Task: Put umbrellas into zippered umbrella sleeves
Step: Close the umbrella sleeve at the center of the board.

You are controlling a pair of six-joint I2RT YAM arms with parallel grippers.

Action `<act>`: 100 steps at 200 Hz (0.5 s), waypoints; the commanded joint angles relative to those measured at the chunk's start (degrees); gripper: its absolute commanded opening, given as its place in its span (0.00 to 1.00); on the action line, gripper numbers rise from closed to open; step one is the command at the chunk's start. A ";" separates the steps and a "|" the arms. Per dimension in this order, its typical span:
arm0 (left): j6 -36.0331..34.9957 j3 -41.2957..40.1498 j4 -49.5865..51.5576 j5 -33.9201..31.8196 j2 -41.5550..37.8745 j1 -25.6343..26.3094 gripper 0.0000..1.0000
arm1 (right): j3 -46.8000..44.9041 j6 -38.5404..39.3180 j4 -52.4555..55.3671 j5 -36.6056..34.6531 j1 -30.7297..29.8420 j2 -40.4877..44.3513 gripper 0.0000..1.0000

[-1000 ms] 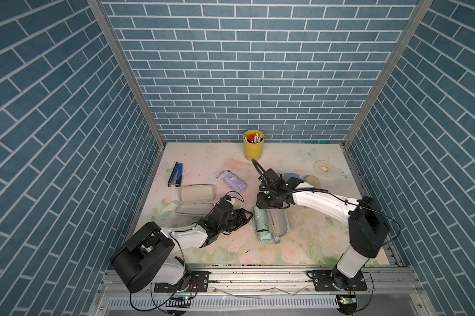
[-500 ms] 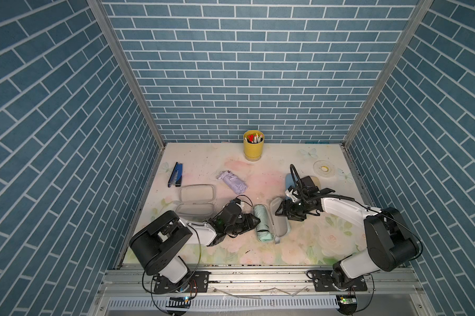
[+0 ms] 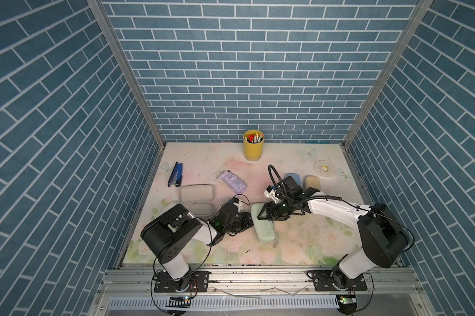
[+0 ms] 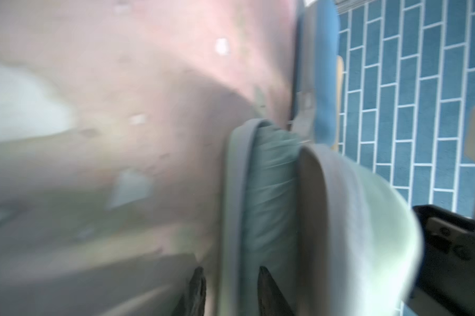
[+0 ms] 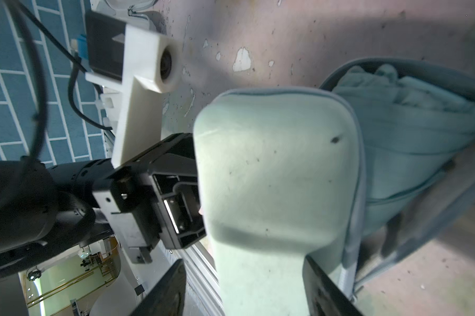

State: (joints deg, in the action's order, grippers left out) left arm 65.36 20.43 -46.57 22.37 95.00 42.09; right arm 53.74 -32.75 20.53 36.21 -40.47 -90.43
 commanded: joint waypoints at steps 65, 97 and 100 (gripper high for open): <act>-0.11 -4.86 7.18 0.38 -10.02 -0.28 0.42 | -2.07 -0.51 5.91 -16.34 1.28 8.31 0.64; -0.63 -5.42 13.40 -1.49 -17.48 -0.16 0.42 | -4.19 -2.05 4.55 -14.07 2.65 9.44 0.65; -1.05 -5.28 14.36 -1.66 -18.32 -0.08 0.42 | -4.37 -2.36 4.37 -14.06 2.60 9.48 0.65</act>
State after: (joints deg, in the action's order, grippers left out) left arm 65.54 15.33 -38.79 22.33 81.78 41.93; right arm 51.29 -33.65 23.44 23.07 -38.33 -82.11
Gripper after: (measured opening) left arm 0.419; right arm 0.648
